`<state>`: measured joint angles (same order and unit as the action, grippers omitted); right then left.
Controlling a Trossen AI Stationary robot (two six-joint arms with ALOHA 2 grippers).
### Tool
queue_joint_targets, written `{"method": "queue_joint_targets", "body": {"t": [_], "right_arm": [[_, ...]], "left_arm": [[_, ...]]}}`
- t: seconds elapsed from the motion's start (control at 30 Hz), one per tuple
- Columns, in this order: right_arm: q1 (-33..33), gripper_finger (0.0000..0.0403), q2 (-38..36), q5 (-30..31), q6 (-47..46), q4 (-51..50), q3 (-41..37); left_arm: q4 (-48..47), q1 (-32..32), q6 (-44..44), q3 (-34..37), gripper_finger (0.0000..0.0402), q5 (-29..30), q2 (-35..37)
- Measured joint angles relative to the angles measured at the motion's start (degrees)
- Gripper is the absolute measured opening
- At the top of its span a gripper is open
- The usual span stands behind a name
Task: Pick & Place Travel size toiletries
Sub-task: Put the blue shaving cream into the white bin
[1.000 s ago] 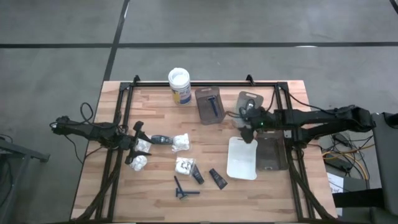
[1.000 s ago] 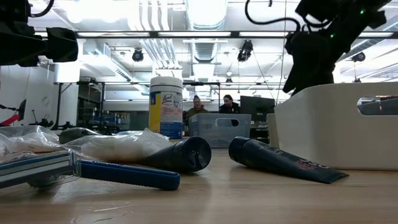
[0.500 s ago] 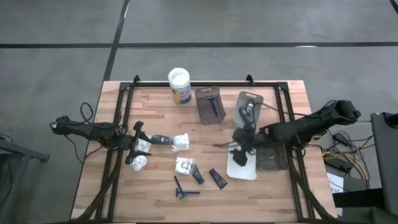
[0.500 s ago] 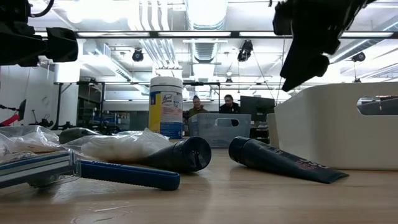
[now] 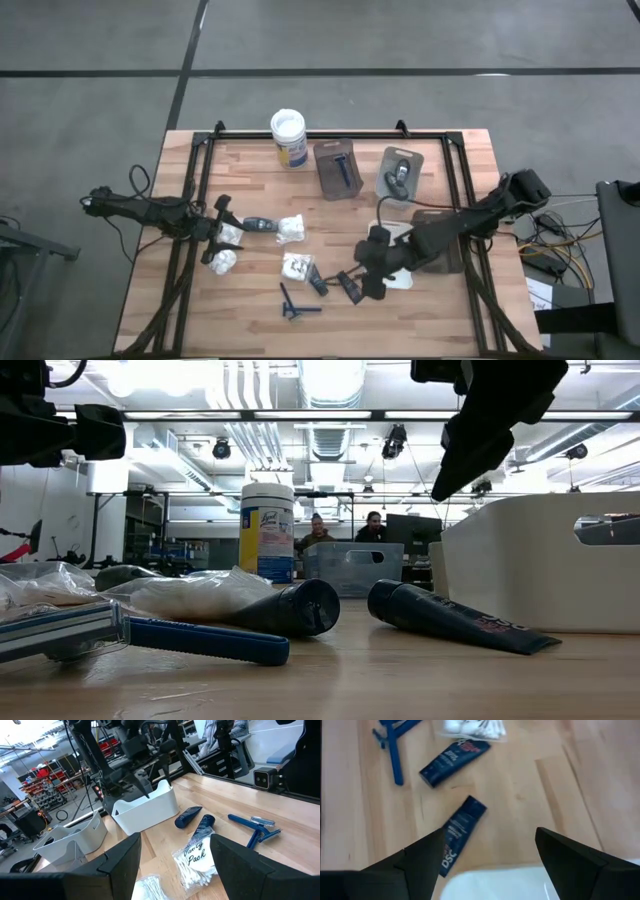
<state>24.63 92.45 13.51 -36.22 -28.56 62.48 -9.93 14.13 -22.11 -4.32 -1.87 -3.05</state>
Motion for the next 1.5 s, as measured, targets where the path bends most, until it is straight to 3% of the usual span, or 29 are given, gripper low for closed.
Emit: {"method": "queue_joint_targets", "body": {"t": [0.4, 0.6, 0.8, 1.17, 1.5], "right_arm": [[4.71, 0.032, 2.21, 0.6, 0.59, 0.85, -2.23], [4.89, 0.0325, 2.07, 0.66, 5.87, 1.03, -4.0], [4.48, 0.0309, 2.83, 0.49, 8.41, 0.12, -3.66], [4.6, 0.0276, 12.49, -1.39, 11.03, -15.1, 10.9], [5.15, 0.0253, 17.05, -0.98, 13.72, -13.45, 17.42]], "left_arm": [[0.0, -0.02, 0.0, 0.0, 0.0243, 0.0, 0.0], [0.0, 0.0, 0.0, 0.0, 0.0243, 0.0, 0.0], [0.0, 0.0, 0.0, 0.0, 0.0243, 0.0, 0.0], [0.0, 0.0, 0.0, 0.0, 0.0243, -0.01, 0.02], [0.0, -0.01, 0.0, 0.0, 0.0243, 0.0, 0.02]]}}
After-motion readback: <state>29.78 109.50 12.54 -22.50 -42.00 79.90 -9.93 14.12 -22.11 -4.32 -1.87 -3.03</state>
